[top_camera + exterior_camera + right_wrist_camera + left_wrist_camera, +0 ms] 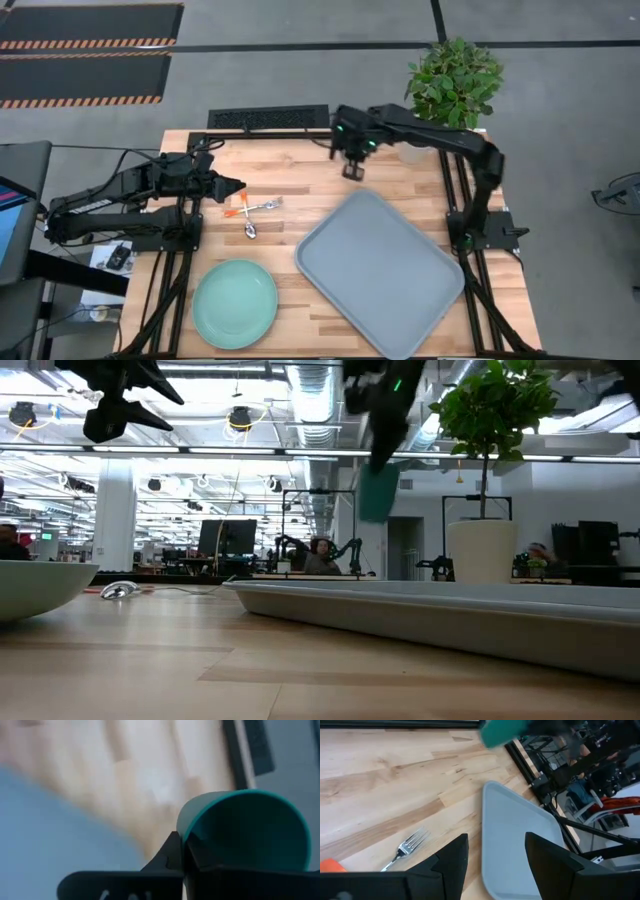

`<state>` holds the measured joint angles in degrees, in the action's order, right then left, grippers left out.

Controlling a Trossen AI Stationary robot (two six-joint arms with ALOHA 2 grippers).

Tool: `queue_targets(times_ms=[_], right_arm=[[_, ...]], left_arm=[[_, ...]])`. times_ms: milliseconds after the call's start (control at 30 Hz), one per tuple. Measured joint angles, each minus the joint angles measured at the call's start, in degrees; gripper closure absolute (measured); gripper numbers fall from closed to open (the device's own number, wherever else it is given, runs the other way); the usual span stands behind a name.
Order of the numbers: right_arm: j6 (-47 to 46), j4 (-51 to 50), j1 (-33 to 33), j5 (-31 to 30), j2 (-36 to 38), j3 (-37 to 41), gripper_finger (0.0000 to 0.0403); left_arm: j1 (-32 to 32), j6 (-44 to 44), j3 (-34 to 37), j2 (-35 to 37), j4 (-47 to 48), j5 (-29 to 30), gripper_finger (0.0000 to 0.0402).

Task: Pick and place plate/cup/fork/spoon on tray
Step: Put the green cup on the blue tray

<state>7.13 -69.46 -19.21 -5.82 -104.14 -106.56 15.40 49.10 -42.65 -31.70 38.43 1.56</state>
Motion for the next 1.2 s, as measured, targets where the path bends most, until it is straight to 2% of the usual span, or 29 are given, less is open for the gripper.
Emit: queue_targets(times_ms=[133, 233, 533, 667, 867, 1200], right_arm=[[-12.4, -9.8, 8.2, 0.3, 5.6, 0.0, 0.04], [-24.6, -12.0, 16.4, 0.2, 10.1, 3.2, 0.04], [-71.1, -10.7, 42.3, -1.2, 23.3, 26.7, 0.04], [-90.3, -9.1, 53.1, -1.1, 26.3, 35.5, 0.0399], [-105.7, -6.5, 64.2, -1.4, 26.3, 42.6, 0.0398], [-117.5, 0.1, 72.1, -2.0, 26.1, 49.5, 0.0396]], left_arm=[[0.0, 0.0, 0.0, 0.0, 0.0, -1.0, 0.0217], [0.0, 0.1, 0.0, 0.0, 0.0, -1.3, 0.0217], [0.0, 1.4, 0.0, 0.0, 0.0, -1.2, 0.0217], [0.0, 1.3, 0.0, -0.1, 0.0, -0.8, 0.0217], [0.0, 1.3, 0.0, -0.2, 0.0, -0.7, 0.0217], [0.0, 1.2, 0.0, -0.2, 0.9, 2.0, 0.0217]])
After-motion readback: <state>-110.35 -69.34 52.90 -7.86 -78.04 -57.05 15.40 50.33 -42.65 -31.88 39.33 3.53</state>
